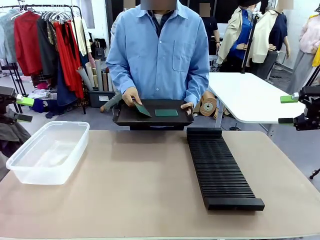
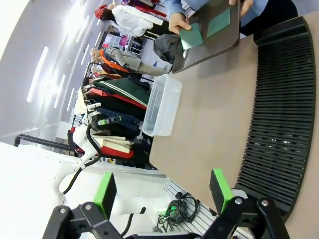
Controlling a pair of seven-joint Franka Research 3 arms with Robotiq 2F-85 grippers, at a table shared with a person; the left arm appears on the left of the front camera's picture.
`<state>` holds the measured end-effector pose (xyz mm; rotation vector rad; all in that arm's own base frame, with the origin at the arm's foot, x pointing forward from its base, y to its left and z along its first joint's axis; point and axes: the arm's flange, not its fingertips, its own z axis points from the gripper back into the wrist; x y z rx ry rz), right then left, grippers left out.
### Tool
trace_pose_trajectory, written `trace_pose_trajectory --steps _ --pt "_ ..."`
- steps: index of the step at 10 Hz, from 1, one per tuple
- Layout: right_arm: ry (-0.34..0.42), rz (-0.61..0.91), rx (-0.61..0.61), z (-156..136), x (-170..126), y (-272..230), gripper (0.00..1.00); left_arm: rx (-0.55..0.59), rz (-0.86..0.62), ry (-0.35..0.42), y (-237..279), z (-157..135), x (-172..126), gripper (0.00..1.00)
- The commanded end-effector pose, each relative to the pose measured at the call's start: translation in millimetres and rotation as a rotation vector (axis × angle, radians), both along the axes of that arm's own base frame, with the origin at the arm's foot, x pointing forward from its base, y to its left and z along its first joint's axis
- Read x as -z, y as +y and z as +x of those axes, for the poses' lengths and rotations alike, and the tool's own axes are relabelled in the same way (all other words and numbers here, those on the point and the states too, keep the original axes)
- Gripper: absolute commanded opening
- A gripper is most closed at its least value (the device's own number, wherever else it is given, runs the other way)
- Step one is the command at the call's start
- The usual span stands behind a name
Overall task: Sort PCBs into racks and boxes based on the side picked up.
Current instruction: Pick up the Blank PCB handed by the Human.
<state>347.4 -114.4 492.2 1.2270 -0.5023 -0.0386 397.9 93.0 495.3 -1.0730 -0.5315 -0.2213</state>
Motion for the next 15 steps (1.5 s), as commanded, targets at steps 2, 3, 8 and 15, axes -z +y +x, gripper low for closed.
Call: trace_pose_trajectory --steps 2,3,8,15 --pt "-0.007 0.01 -0.004 -0.3 -1.5 -0.7 1.0 0.006 -0.013 -0.004 0.9 -0.7 -0.5 1.0" --pt "-0.007 0.01 -0.004 -0.3 -1.5 -0.7 1.0 0.006 -0.013 -0.004 0.9 -0.7 -0.5 1.0" --pt "-0.007 0.01 -0.004 -0.3 -1.5 -0.7 1.0 0.006 -0.013 -0.004 0.9 -0.7 -0.5 1.0" --pt "-0.007 0.01 -0.004 -0.3 -1.5 -0.7 1.0 0.0 0.0 0.0 0.0 0.0 0.0 1.0"
